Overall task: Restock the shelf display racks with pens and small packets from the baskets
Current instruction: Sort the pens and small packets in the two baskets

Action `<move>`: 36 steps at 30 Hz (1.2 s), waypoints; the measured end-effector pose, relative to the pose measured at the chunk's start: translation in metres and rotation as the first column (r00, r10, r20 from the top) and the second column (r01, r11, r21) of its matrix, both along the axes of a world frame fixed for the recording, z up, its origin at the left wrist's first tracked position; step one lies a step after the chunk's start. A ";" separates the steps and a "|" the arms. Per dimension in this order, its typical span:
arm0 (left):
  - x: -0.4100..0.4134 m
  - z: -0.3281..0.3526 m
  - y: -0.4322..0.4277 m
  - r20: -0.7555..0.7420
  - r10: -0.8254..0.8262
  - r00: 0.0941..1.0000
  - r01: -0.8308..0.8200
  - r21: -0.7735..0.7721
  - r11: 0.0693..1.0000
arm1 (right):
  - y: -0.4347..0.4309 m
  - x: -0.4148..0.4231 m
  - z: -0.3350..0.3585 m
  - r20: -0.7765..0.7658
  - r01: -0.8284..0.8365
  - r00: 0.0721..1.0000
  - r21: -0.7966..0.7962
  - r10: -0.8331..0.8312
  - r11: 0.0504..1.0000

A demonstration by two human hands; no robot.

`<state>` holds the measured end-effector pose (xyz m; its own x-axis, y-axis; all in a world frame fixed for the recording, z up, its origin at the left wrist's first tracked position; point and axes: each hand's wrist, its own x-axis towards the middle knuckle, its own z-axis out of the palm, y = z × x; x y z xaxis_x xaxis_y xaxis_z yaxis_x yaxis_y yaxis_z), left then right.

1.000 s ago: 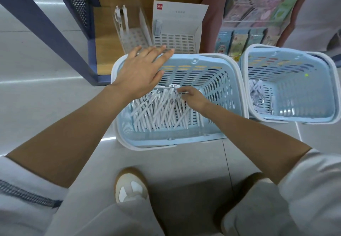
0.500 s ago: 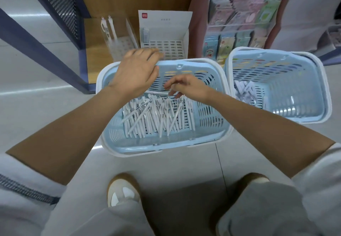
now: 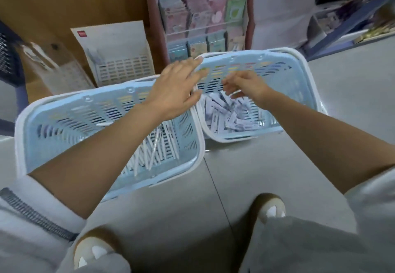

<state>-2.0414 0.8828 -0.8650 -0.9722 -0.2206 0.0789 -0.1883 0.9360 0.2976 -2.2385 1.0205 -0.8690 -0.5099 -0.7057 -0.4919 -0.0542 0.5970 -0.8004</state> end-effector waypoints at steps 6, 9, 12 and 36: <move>-0.027 -0.019 0.012 0.061 0.032 0.998 -0.028 -0.073 0.997 | 0.015 -0.038 -0.083 -0.188 -0.536 0.747 0.397 0.638 0.745; -0.024 -0.026 0.012 0.002 0.010 1.000 -0.010 -0.075 0.997 | 0.009 -0.024 -0.101 -0.228 -0.678 0.457 0.537 0.860 0.502; -0.024 -0.025 0.013 -0.023 0.018 1.000 -0.019 -0.040 0.999 | 0.012 -0.028 -0.101 -0.252 -0.753 0.359 0.491 0.899 0.438; -0.024 -0.025 0.012 -0.026 0.074 0.997 -0.076 -0.064 0.995 | 0.021 -0.058 -0.092 -0.360 -0.736 0.365 0.454 0.859 0.503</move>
